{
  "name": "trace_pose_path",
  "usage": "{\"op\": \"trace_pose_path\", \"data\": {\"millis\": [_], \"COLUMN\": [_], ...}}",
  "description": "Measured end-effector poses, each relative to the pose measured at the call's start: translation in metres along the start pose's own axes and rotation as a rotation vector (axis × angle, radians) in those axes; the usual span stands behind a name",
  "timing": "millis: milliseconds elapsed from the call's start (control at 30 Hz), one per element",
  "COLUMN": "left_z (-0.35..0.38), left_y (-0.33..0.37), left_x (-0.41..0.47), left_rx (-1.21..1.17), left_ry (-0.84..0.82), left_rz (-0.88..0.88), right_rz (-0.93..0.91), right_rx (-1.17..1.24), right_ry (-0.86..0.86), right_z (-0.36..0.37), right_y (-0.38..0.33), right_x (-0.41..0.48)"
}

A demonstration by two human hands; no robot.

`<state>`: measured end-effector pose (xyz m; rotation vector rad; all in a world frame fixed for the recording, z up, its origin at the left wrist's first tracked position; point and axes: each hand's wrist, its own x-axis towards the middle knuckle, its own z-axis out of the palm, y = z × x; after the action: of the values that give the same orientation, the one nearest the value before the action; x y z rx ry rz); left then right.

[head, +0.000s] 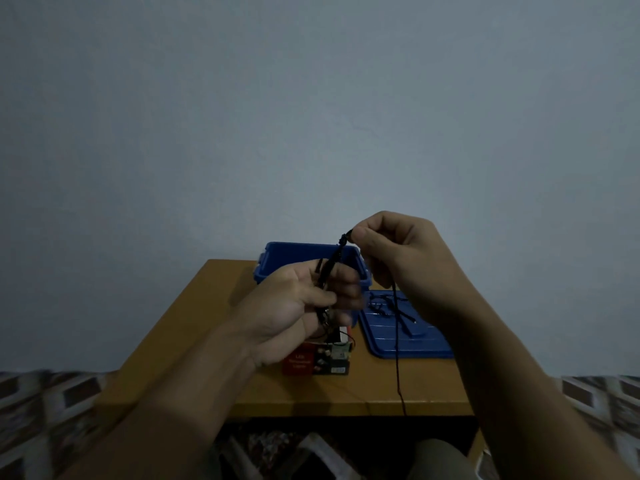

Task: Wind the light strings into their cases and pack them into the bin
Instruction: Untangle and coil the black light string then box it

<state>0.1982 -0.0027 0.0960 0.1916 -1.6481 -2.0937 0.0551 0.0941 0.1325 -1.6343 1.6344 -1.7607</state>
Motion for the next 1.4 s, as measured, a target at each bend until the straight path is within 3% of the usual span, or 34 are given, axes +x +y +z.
{"op": "trace_pose_path", "data": {"millis": [200,833,1133,1267,1400], "left_z": [0.003,-0.011,-0.015,-0.014,-0.006], "left_y": [-0.002,-0.007,0.001,0.009,0.015], "left_x": [0.002,0.000,-0.004,-0.007,-0.010], "left_rx": [-0.089,0.130,-0.034,-0.188,-0.361], "left_ry": [0.092,-0.008,-0.332,-0.519,-0.575], "left_rz": [-0.146,-0.330,-0.345,-0.264,-0.135], "right_rz": [0.014,-0.005,-0.005,0.082,0.195], "right_rx": [-0.012,-0.035,-0.008,0.062,0.134], "right_ry": [0.034,-0.016,-0.023,-0.078,-0.203], "right_z": [0.010,0.009,0.004,0.005,0.015], "right_y": [0.002,0.005,0.016,0.030,0.051], "right_x": [0.013,0.018,0.018,0.010,-0.006]}}
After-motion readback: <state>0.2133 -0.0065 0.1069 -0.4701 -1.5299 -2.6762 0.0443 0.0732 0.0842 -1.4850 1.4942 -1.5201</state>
